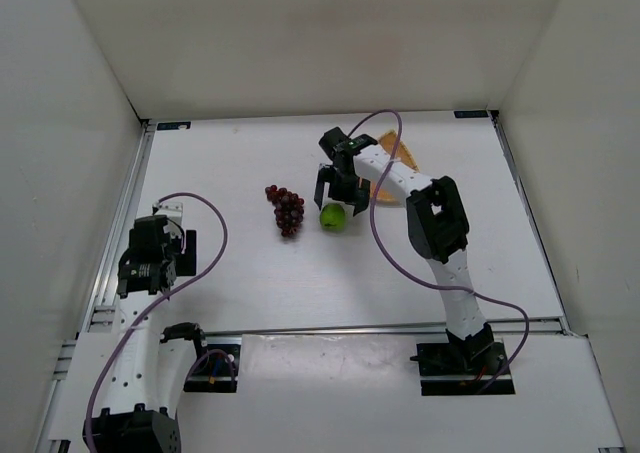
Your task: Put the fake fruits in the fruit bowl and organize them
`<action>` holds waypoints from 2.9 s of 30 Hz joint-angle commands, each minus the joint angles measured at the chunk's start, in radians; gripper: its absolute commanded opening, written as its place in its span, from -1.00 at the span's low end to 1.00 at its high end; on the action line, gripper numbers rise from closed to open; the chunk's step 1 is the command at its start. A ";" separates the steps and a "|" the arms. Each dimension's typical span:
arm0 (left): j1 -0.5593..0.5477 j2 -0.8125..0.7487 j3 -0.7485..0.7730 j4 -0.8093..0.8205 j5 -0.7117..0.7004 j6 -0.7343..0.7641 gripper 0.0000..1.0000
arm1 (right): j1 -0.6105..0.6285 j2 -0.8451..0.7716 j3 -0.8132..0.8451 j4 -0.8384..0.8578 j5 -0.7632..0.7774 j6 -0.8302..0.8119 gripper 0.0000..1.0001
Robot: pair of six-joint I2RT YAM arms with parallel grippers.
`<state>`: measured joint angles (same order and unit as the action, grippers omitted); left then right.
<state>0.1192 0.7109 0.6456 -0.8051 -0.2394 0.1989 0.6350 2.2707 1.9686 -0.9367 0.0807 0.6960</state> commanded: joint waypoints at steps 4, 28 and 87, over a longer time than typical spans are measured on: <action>0.007 0.033 0.020 -0.002 0.071 0.025 0.99 | 0.006 -0.034 -0.085 -0.018 -0.059 0.031 0.89; -0.528 0.662 0.652 -0.120 0.069 0.111 0.99 | -0.342 -0.061 0.045 -0.016 0.191 -0.084 -0.32; -0.805 1.705 1.817 0.179 0.256 0.034 -0.44 | -0.613 -0.879 -0.435 0.027 0.218 -0.210 1.00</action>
<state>-0.6655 2.4180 2.4565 -0.7105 -0.0429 0.2169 0.0364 1.3979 1.5398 -0.9035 0.3035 0.5213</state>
